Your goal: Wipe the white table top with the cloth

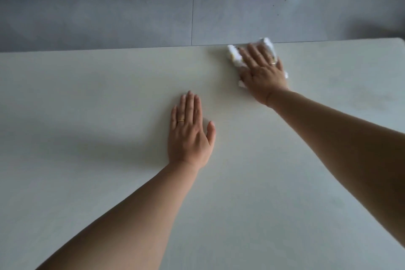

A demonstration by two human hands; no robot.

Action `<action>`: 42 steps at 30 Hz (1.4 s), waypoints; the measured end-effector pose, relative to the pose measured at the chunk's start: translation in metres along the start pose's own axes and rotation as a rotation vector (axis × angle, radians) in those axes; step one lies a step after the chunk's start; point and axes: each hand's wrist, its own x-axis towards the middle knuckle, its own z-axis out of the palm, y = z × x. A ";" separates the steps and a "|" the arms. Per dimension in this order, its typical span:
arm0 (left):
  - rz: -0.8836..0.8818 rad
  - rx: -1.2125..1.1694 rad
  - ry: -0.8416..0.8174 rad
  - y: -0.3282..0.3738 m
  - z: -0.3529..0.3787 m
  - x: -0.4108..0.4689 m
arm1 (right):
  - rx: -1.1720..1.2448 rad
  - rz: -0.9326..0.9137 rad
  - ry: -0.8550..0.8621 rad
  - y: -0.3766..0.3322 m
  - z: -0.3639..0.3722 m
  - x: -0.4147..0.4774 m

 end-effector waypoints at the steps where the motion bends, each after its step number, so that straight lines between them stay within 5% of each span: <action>1: -0.002 0.003 0.000 0.000 0.000 0.000 | -0.010 0.075 0.020 0.020 -0.004 -0.003; 8: -0.013 0.030 0.000 0.000 0.000 0.001 | 0.029 0.500 0.026 0.014 -0.004 -0.003; 13: -0.014 0.057 -0.005 0.003 -0.001 0.001 | -0.003 0.005 -0.037 -0.064 0.019 -0.024; 17: -0.003 0.069 0.000 0.002 0.000 0.001 | -0.094 -0.199 -0.057 -0.015 0.006 -0.025; 23: 0.005 0.074 -0.002 0.003 0.001 0.001 | -0.039 0.191 -0.019 0.086 -0.020 -0.019; 27: -0.073 0.081 0.037 0.017 -0.003 -0.002 | 0.036 0.399 -0.034 0.054 -0.015 -0.006; 31: -0.076 -0.052 0.052 0.087 0.007 -0.029 | 0.026 0.039 -0.059 0.006 0.001 -0.024; 34: -0.039 -0.087 0.018 0.121 0.017 -0.048 | -0.031 -0.124 -0.082 0.038 -0.006 -0.029; 39: -0.037 -0.024 0.014 0.120 0.023 -0.050 | -0.031 0.277 -0.011 0.124 -0.023 -0.038; 42: -0.049 -0.011 0.003 0.123 0.024 -0.049 | 0.034 0.427 0.010 0.108 -0.020 -0.036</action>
